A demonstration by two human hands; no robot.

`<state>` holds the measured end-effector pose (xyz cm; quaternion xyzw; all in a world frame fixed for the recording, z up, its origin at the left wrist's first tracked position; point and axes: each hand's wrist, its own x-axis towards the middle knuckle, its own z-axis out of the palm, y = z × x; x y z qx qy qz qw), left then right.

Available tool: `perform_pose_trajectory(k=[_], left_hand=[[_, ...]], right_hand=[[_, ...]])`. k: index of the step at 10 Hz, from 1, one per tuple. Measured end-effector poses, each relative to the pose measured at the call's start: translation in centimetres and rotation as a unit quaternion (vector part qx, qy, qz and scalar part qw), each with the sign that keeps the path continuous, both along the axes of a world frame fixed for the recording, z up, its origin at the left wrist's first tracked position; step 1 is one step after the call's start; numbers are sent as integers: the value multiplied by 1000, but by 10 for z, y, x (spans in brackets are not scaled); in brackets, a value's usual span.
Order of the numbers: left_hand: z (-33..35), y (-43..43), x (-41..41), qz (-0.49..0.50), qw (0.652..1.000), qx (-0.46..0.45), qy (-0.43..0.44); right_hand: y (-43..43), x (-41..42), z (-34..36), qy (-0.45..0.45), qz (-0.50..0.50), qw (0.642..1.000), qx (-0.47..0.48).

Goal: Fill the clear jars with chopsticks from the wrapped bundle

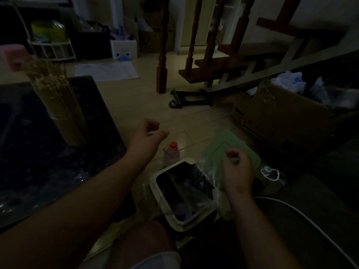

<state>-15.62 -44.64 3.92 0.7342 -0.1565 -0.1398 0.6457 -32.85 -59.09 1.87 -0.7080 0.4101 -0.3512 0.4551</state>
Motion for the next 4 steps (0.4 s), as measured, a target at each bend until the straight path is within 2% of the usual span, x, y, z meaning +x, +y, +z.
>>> perform_pose_trajectory(k=[2, 4], left_hand=[[6, 3, 0, -9, 1000, -2, 1], [17, 7, 1, -3, 1000, -13, -7]], right_hand=[[7, 25, 24, -2, 105, 994, -14], [14, 40, 37, -17, 125, 992, -21]])
